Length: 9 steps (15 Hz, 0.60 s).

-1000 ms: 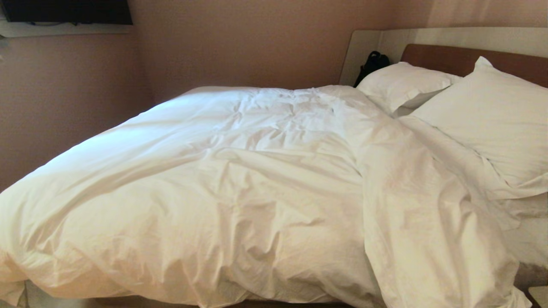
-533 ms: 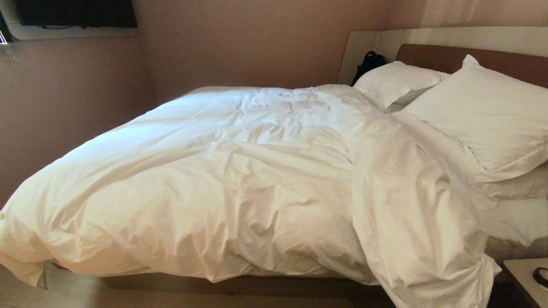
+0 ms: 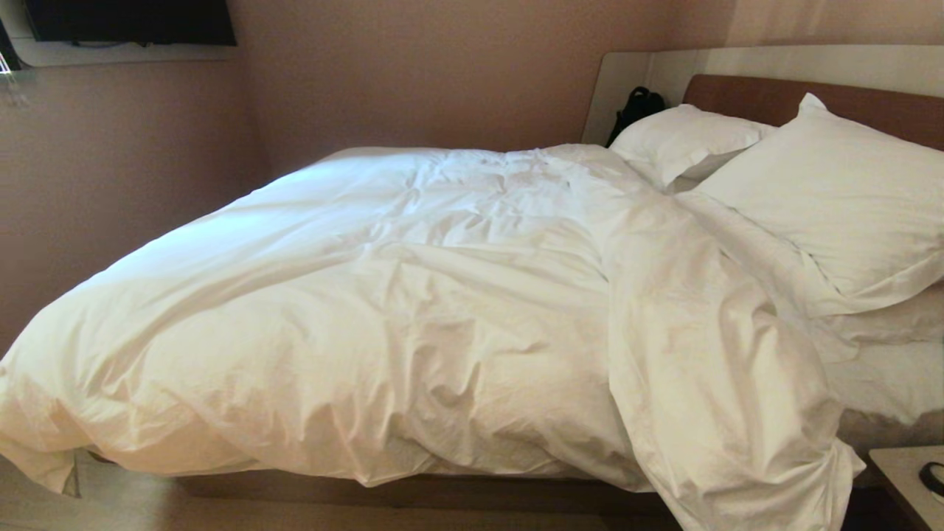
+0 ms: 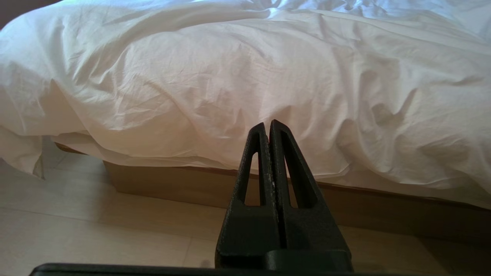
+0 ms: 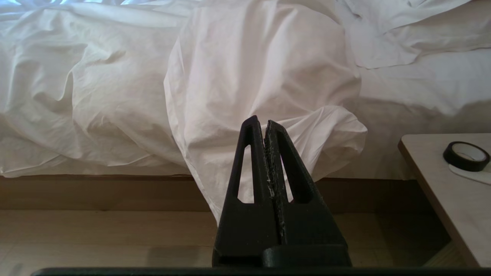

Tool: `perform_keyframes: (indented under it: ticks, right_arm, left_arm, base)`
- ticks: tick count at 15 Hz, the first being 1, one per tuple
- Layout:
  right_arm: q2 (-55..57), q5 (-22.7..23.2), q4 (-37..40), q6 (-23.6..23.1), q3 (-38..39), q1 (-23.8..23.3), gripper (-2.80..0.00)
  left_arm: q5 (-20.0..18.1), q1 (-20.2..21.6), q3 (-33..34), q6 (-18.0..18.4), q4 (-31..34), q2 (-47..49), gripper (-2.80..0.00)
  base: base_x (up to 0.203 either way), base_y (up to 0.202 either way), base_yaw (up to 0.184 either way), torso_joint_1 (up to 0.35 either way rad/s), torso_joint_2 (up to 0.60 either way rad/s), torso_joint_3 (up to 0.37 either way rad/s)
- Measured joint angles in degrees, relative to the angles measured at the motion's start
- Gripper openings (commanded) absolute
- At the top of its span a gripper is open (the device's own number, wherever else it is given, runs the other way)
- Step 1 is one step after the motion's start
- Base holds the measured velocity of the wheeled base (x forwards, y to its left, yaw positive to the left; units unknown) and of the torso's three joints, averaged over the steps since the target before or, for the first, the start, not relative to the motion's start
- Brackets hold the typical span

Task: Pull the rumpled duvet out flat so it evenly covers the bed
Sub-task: Flatten the corners of the folded blanket

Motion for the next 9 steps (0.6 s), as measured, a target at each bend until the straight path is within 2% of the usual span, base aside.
perform_keyframes:
  ticks: [3, 4, 9]
  right_arm:
    - [0.0, -0.4, 1.1, -0.2, -0.9, 0.0, -2.8]
    - [0.1, -0.6, 1.8, -0.2, -2.5, 0.0, 0.0]
    - [7.9, -1.2, 9.4, -0.8, -16.9, 0.0, 0.0]
  left_arm:
    - [0.0, 0.0, 0.0, 0.0, 0.0, 0.0, -2.8]
    - [0.0, 0.0, 0.0, 0.0, 0.0, 0.0, -2.8]
    - [0.0, 0.0, 0.0, 0.0, 0.0, 0.0, -2.8]
  base:
    - [0.0, 0.0, 0.0, 0.0, 0.0, 0.0]
    - [0.0, 0.0, 0.0, 0.0, 0.0, 0.0]
    - [0.0, 0.0, 0.0, 0.0, 0.0, 0.0]
